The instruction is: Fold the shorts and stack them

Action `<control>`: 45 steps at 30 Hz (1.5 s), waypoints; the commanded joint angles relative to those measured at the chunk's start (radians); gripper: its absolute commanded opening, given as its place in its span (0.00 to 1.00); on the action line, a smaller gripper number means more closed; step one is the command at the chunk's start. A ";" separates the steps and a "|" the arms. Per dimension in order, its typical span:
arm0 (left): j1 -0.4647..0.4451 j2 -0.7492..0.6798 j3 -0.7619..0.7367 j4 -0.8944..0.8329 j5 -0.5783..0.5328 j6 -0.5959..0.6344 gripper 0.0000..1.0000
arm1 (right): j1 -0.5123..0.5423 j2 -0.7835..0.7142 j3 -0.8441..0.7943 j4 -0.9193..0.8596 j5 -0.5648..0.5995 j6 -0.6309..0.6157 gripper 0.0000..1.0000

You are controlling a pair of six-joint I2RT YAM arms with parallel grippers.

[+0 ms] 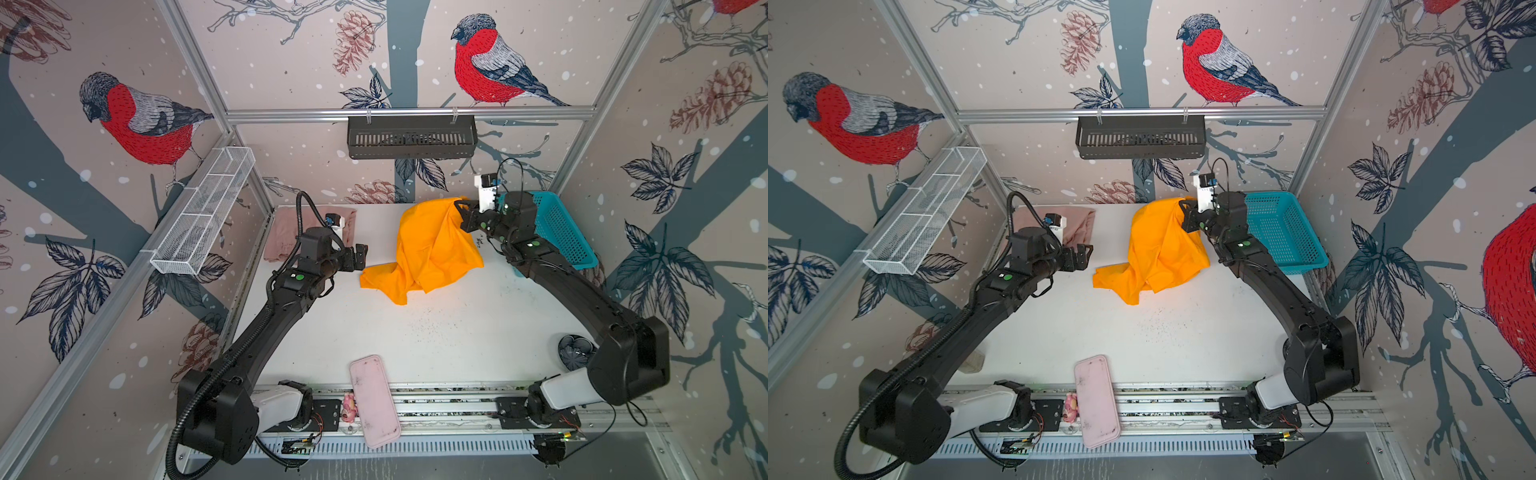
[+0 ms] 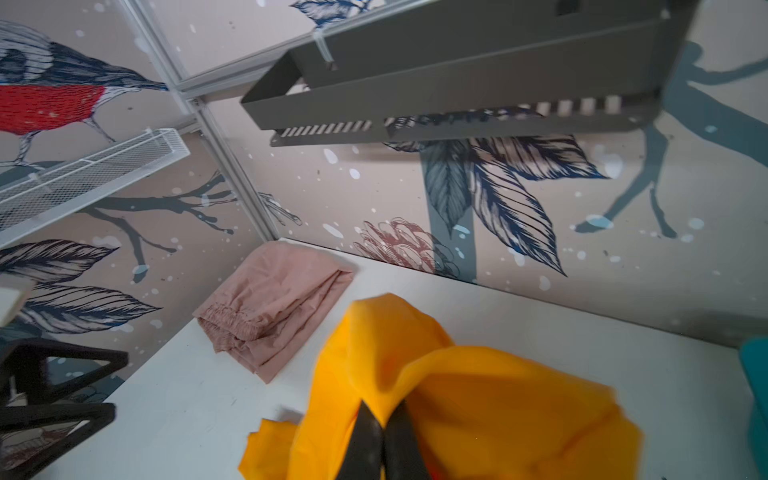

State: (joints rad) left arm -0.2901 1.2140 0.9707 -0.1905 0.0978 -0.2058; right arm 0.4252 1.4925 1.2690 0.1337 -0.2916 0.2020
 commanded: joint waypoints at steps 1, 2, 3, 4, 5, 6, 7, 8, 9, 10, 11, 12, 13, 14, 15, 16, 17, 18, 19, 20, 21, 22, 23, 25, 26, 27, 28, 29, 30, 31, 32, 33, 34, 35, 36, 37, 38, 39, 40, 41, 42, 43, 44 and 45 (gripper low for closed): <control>0.004 0.001 0.006 -0.004 -0.051 0.005 0.97 | 0.136 0.081 0.046 -0.069 0.051 -0.074 0.02; 0.006 0.001 0.011 -0.017 -0.074 0.000 0.97 | 0.183 0.121 0.058 -0.060 0.036 -0.078 0.01; 0.010 -0.001 0.020 -0.040 -0.124 -0.023 0.97 | 0.235 0.172 0.077 -0.056 0.035 -0.085 0.02; 0.014 -0.005 0.022 -0.070 -0.184 -0.051 0.97 | 0.286 0.227 0.100 -0.050 0.033 -0.088 0.04; 0.027 -0.012 0.022 -0.091 -0.213 -0.061 0.97 | 0.319 0.277 0.126 -0.051 0.018 -0.091 0.09; 0.043 -0.021 0.022 -0.108 -0.225 -0.067 0.97 | 0.347 0.335 0.168 -0.063 -0.004 -0.093 0.24; 0.058 -0.029 0.022 -0.120 -0.225 -0.068 0.97 | 0.365 0.393 0.217 -0.095 -0.026 -0.088 0.38; 0.064 -0.035 0.022 -0.128 -0.222 -0.070 0.97 | 0.372 0.432 0.261 -0.115 -0.049 -0.088 0.45; 0.067 -0.040 0.022 -0.134 -0.214 -0.070 0.97 | 0.377 0.462 0.297 -0.132 -0.071 -0.090 0.52; 0.068 -0.043 0.022 -0.135 -0.202 -0.066 0.97 | 0.380 0.467 0.311 -0.131 -0.086 -0.096 0.58; 0.068 -0.044 0.022 -0.136 -0.193 -0.060 0.97 | 0.382 0.457 0.307 -0.123 -0.086 -0.100 0.64; 0.068 -0.045 0.022 -0.130 -0.177 -0.058 0.97 | 0.380 0.429 0.294 -0.111 -0.083 -0.105 0.69; 0.068 -0.044 0.022 -0.121 -0.150 -0.052 0.97 | 0.375 0.394 0.270 -0.098 -0.077 -0.109 0.72; 0.068 -0.041 0.022 -0.105 -0.114 -0.041 0.97 | 0.364 0.360 0.248 -0.090 -0.070 -0.110 0.74; 0.066 -0.039 0.015 -0.083 -0.061 -0.029 0.97 | 0.349 0.322 0.221 -0.090 -0.063 -0.109 0.74; 0.064 -0.036 0.007 -0.056 -0.008 -0.024 0.97 | 0.324 0.282 0.190 -0.094 -0.060 -0.102 0.76; 0.061 -0.030 0.001 -0.029 0.044 -0.015 0.97 | 0.297 0.249 0.160 -0.095 -0.057 -0.094 0.77; 0.051 -0.021 -0.003 -0.003 0.089 -0.008 0.97 | 0.264 0.211 0.121 -0.100 -0.045 -0.083 0.78; 0.036 -0.006 -0.001 0.017 0.130 0.004 0.97 | 0.218 0.172 0.079 -0.104 -0.027 -0.071 0.79; 0.014 0.013 0.004 0.034 0.142 0.013 0.97 | 0.181 0.145 0.044 -0.111 -0.016 -0.058 0.79; -0.020 0.038 0.013 0.048 0.143 0.032 0.97 | 0.128 0.119 0.001 -0.123 -0.015 -0.043 0.79; -0.063 0.070 0.022 0.055 0.141 0.065 0.97 | 0.079 0.093 -0.044 -0.128 -0.022 -0.023 0.79; -0.099 0.103 0.051 0.057 0.137 0.098 0.97 | 0.037 0.068 -0.093 -0.122 -0.030 -0.009 0.79; -0.166 0.188 0.108 0.047 0.136 0.191 0.97 | -0.041 0.003 -0.202 -0.087 -0.048 0.015 0.80; -0.186 0.224 0.132 0.042 0.148 0.241 0.97 | -0.067 -0.022 -0.248 -0.074 -0.056 0.023 0.80; -0.203 0.265 0.154 0.041 0.161 0.310 0.97 | -0.095 -0.049 -0.292 -0.060 -0.071 0.032 0.80; -0.221 0.305 0.183 0.030 0.130 0.375 0.97 | -0.122 -0.072 -0.329 -0.047 -0.093 0.042 0.80; -0.234 0.335 0.203 0.024 0.094 0.425 0.97 | -0.143 -0.091 -0.361 -0.033 -0.114 0.054 0.80; -0.240 0.374 0.230 0.008 0.083 0.481 0.97 | -0.166 -0.108 -0.393 -0.017 -0.143 0.065 0.80; -0.241 0.411 0.262 -0.012 0.080 0.519 0.97 | -0.186 -0.122 -0.419 -0.009 -0.167 0.075 0.80; -0.240 0.445 0.285 -0.026 0.076 0.539 0.97 | -0.199 -0.135 -0.437 -0.003 -0.183 0.079 0.80; -0.241 0.486 0.322 -0.052 0.082 0.584 0.97 | -0.214 -0.149 -0.456 0.003 -0.193 0.082 0.81; -0.242 0.528 0.371 -0.100 0.092 0.613 0.97 | -0.227 -0.163 -0.473 0.010 -0.199 0.085 0.81; -0.242 0.568 0.419 -0.149 0.101 0.633 0.97 | -0.237 -0.175 -0.484 0.012 -0.206 0.085 0.81; -0.241 0.615 0.486 -0.216 0.107 0.652 0.97 | -0.249 -0.186 -0.493 0.015 -0.219 0.085 0.81; -0.242 0.666 0.559 -0.285 0.109 0.669 0.97 | -0.260 -0.195 -0.504 0.020 -0.228 0.086 0.81; -0.242 0.706 0.608 -0.326 0.117 0.677 0.97 | -0.270 -0.200 -0.509 0.025 -0.237 0.088 0.81; -0.242 0.749 0.659 -0.373 0.131 0.693 0.97 | -0.280 -0.202 -0.514 0.029 -0.250 0.089 0.82; -0.242 0.788 0.705 -0.409 0.146 0.706 0.97 | -0.289 -0.202 -0.517 0.032 -0.260 0.089 0.82; -0.243 0.828 0.750 -0.446 0.159 0.716 0.97 | -0.298 -0.202 -0.521 0.035 -0.269 0.090 0.82; -0.245 0.864 0.791 -0.479 0.163 0.727 0.97 | -0.305 -0.202 -0.524 0.035 -0.272 0.088 0.82; -0.245 0.888 0.819 -0.499 0.164 0.728 0.96 | -0.309 -0.202 -0.525 0.035 -0.275 0.088 0.82; -0.245 0.911 0.841 -0.514 0.166 0.732 0.96 | -0.315 -0.202 -0.528 0.035 -0.278 0.087 0.82; -0.245 0.923 0.855 -0.521 0.171 0.733 0.96 | -0.321 -0.202 -0.532 0.036 -0.280 0.087 0.82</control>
State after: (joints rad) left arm -0.5316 2.1056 1.7813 -0.5770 0.2317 0.4652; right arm 0.1146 1.2957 0.7441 0.1356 -0.5331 0.2844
